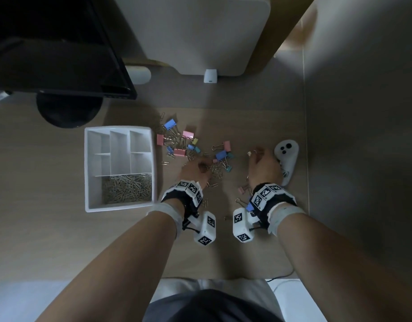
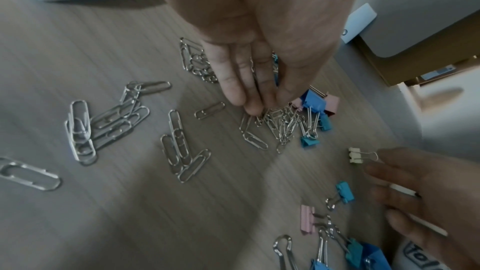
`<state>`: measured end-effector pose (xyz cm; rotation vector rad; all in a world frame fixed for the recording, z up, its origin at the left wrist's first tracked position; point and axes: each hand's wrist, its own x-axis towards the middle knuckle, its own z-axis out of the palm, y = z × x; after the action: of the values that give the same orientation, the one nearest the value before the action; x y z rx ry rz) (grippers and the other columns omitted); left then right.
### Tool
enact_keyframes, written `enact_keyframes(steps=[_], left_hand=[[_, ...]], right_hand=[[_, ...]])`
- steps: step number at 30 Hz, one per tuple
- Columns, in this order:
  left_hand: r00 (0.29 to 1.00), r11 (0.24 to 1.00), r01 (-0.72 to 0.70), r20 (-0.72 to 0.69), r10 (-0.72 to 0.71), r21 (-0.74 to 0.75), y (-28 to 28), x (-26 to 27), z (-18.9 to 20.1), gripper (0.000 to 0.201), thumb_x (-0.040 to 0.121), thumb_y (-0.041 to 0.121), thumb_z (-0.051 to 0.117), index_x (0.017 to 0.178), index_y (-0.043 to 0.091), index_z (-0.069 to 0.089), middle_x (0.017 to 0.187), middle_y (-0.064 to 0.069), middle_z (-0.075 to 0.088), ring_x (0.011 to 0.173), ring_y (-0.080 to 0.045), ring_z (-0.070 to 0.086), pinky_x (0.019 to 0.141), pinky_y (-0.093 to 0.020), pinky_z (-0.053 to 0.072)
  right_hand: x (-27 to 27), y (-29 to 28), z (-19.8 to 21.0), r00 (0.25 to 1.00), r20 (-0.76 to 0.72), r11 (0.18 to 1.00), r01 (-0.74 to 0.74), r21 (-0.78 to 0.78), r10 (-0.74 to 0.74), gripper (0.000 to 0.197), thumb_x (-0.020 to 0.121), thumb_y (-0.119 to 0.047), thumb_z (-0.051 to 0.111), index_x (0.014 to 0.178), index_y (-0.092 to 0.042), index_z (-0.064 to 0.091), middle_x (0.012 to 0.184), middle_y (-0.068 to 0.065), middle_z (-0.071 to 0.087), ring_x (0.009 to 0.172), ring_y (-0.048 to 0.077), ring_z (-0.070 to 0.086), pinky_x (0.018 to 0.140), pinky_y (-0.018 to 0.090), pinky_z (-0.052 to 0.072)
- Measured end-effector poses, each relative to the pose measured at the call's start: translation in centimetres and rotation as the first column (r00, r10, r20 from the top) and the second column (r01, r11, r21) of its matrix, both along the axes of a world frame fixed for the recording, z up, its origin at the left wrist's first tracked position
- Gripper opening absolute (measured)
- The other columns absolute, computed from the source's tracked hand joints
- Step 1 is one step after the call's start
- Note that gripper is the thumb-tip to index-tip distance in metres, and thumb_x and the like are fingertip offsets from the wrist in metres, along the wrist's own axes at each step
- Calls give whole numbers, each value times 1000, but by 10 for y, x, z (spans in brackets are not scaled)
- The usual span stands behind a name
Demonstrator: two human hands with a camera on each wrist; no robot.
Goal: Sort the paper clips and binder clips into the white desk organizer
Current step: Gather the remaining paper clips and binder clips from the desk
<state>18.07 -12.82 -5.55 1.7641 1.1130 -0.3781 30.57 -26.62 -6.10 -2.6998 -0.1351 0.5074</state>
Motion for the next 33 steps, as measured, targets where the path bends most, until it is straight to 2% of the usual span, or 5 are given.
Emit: enact_keyframes(steps=[8,12,21,27,33], left_hand=[[1000,1000,5,-28,-5,-2,2,0,2,29,84,18,61,107,34,67,94,12,62,88,-10,58,75,-18,40],[997,998,63,-47,-63,-10,10,-1,7,28,86,21,60,111,28,68,98,6,64,90,-16,60,79,-22,45],[999,999,34,-40,-34,7,12,-2,4,28,83,21,63,110,27,69,105,5,69,99,-19,65,91,-29,50],[999,999,27,-40,-26,21,10,-3,5,29,85,17,59,110,27,68,113,0,68,101,-22,63,86,-24,48],[999,999,25,-42,-24,34,8,-5,5,31,86,14,54,113,24,68,114,-1,68,103,-23,63,84,-22,45]], right_hand=[[-18,36,-10,934,-133,942,-319,100,331,51,80,-40,78,122,-19,58,120,14,52,105,34,55,82,37,46],[-18,40,-10,947,-147,956,-271,115,286,47,87,-25,73,131,-17,58,119,15,58,104,33,60,79,30,42],[-6,18,0,984,-111,989,-128,75,136,22,88,-24,70,107,-15,65,98,4,72,91,27,65,65,25,35],[-2,2,-1,999,-15,986,-38,162,41,14,90,-18,68,103,-13,68,95,7,73,88,28,68,69,32,50],[-6,1,5,967,196,986,-161,-34,165,21,83,-23,70,98,-8,67,97,15,65,97,36,59,68,37,43]])
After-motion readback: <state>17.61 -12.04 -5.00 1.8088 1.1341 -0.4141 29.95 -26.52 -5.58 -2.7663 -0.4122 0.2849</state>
